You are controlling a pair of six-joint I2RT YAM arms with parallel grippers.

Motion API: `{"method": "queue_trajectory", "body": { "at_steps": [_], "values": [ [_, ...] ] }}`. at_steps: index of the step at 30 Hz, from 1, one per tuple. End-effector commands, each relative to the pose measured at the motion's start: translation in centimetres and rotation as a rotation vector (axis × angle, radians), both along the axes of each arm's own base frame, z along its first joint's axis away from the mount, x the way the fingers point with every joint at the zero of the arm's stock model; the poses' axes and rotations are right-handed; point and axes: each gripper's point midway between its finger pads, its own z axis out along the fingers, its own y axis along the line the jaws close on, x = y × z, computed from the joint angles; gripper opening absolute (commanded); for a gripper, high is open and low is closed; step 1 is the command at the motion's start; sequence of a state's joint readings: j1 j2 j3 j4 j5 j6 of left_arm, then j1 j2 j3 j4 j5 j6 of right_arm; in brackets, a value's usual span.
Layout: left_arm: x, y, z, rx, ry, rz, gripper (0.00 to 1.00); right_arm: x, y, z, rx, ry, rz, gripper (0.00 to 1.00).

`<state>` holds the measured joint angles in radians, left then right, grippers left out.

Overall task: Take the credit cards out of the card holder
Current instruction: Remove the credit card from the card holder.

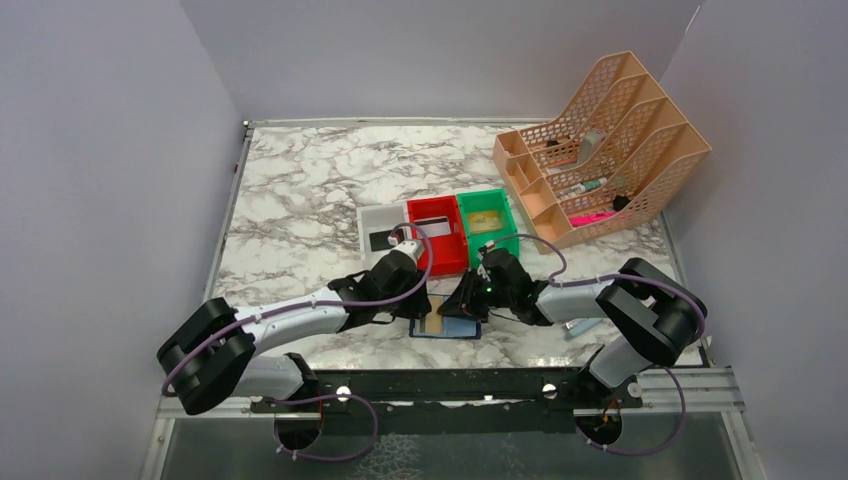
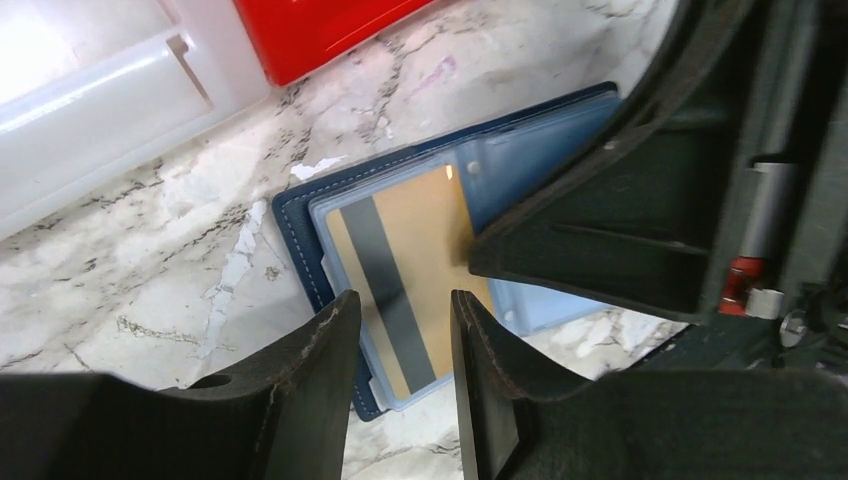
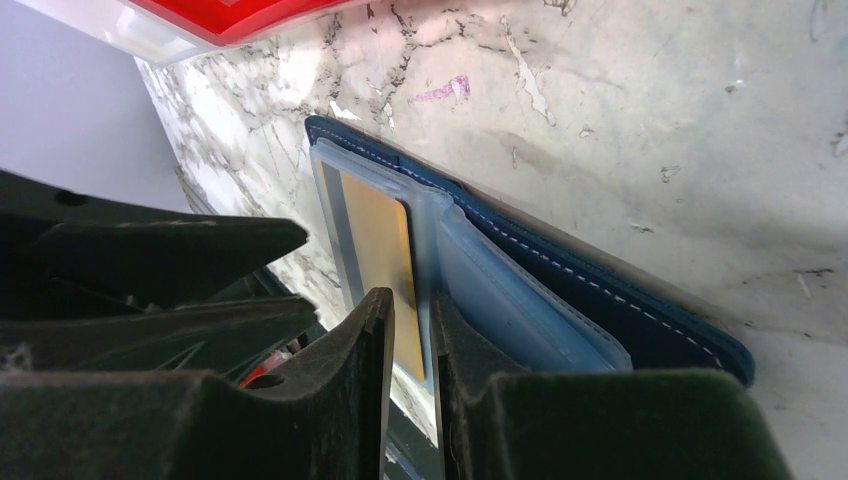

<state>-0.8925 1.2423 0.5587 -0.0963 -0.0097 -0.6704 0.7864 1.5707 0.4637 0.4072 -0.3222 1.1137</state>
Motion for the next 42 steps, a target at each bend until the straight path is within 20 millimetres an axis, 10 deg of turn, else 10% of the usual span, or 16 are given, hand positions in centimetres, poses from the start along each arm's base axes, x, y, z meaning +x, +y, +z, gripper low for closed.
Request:
{"method": "queue_trajectory", "body": {
  "at_steps": [1, 17, 26, 42],
  "values": [
    [-0.5, -0.2, -1.7, 0.017, 0.062, 0.01, 0.42, -0.6, -0.7, -1.3, -0.051, 0.015, 0.009, 0.25],
    [-1.3, -0.4, -2.4, 0.007, 0.088, -0.025, 0.28, -0.7, 0.0, -0.3, -0.009, -0.016, 0.047, 0.24],
    [-1.4, -0.5, -2.4, 0.006, 0.087, -0.037, 0.18, -0.6, 1.0, 1.6, 0.068, -0.06, 0.082, 0.07],
    [-1.1, 1.2, -3.3, 0.088, 0.085, 0.011, 0.05, -1.1, -1.7, 0.9, 0.001, -0.039, 0.026, 0.01]
  ]
}}
